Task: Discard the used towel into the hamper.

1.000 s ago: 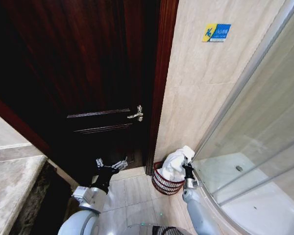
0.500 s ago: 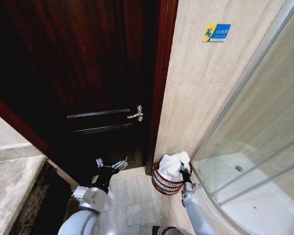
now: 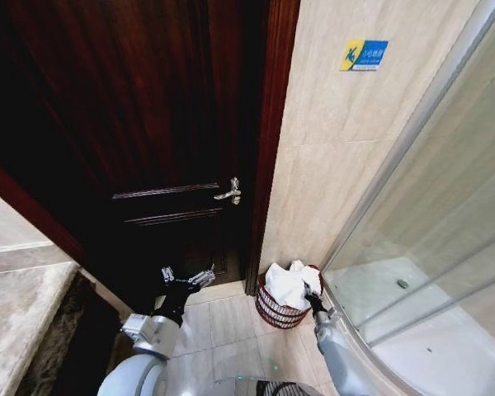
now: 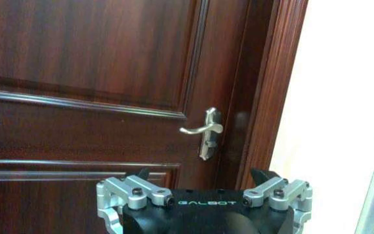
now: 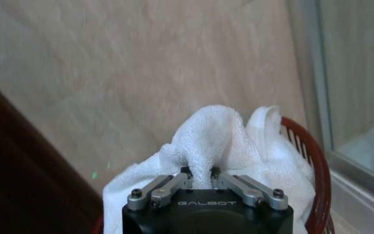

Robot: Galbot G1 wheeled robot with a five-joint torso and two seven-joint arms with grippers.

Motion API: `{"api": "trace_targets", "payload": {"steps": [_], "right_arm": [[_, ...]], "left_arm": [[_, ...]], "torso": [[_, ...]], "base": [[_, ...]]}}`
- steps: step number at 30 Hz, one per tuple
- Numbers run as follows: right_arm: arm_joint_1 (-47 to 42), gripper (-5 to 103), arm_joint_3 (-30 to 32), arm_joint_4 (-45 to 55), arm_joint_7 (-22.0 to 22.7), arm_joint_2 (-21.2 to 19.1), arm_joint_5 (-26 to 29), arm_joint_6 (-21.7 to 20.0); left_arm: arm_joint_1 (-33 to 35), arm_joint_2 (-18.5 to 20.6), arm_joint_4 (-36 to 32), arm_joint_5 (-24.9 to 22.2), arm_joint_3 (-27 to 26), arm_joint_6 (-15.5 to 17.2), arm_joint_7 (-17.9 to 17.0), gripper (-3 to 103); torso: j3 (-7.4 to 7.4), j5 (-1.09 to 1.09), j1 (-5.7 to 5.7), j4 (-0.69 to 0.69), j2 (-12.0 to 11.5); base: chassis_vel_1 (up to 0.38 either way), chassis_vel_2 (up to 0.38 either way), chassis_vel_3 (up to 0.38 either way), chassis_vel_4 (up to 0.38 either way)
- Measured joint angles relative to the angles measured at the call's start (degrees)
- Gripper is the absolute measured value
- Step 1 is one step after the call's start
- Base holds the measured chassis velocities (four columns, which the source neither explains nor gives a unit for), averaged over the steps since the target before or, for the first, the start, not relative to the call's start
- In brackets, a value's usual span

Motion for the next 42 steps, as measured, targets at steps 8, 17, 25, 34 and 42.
{"api": "trace_targets", "payload": {"steps": [8,17,25,34,42], "right_arm": [[3.3,9,0.1,-2.7,-0.7,-1.2,-8.7,-5.4],[8.5,9,-0.9,-8.5,-4.3,-2.5,-16.6,-10.6],[11.4,9,-3.6,-12.5,-5.9,-4.2,-20.0,-13.3],[16.5,9,-3.4,-19.8,-6.6,-4.5,-28.2,-11.3],[18.1,9,-4.2,-22.3,-3.8,-2.8,-32.6,-10.2]], "left_arm": [[0.0,0.0,0.0,0.0,0.0,0.0,0.0,100],[0.0,0.0,0.0,0.0,0.0,0.0,0.0,100],[0.0,0.0,0.0,0.0,0.0,0.0,0.0,100],[0.0,0.0,0.0,0.0,0.0,0.0,0.0,100],[0.0,0.0,0.0,0.0,0.0,0.0,0.0,100]], "torso": [[0.00,-0.01,0.00,0.00,0.0],[0.00,0.00,0.00,0.00,0.0],[0.00,0.00,0.00,-0.01,0.0],[0.00,-0.03,0.00,0.00,0.0],[0.00,-0.01,0.00,-0.01,0.0]], "base": [[0.000,0.000,0.000,0.000],[0.000,0.000,0.000,0.000],[0.000,0.000,0.000,0.000],[0.000,0.000,0.000,0.000],[0.000,0.000,0.000,0.000]]}}
